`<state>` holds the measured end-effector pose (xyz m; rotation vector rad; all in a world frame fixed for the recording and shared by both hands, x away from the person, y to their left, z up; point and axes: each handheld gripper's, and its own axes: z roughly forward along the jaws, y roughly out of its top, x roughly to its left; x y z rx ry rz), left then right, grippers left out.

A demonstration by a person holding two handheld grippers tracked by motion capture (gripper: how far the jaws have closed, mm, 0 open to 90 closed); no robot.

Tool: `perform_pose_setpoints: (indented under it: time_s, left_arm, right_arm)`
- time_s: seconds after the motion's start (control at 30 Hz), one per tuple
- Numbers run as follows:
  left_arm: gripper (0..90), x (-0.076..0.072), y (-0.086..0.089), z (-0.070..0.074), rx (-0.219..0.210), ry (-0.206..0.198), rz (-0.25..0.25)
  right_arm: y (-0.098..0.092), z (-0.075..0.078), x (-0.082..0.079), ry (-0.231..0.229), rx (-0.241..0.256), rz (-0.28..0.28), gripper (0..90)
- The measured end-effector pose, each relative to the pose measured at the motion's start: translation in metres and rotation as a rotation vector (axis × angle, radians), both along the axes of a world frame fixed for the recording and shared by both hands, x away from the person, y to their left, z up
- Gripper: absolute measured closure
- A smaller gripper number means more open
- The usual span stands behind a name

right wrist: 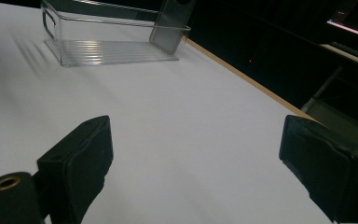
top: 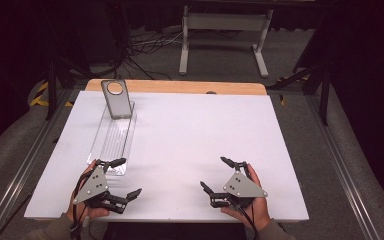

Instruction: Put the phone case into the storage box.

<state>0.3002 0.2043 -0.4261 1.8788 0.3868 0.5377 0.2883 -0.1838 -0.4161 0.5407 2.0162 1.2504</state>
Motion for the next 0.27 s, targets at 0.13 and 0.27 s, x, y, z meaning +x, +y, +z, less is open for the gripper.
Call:
perform_pose_setpoints:
  time_s: [0.13,0.27]
  left_arm:
    - [3.5,-0.0001,-0.0017,0.0002,0.005,-0.006,-0.005]
    - [3.6,0.0004,-0.0034,0.0000,0.009,-0.006,0.001]
  right_arm:
    - [-0.0009,0.0001,-0.0001,-0.004,0.001,-0.001,10.7]
    - [-0.0024,0.0004,0.0007,0.000,0.008,-0.004,10.7]
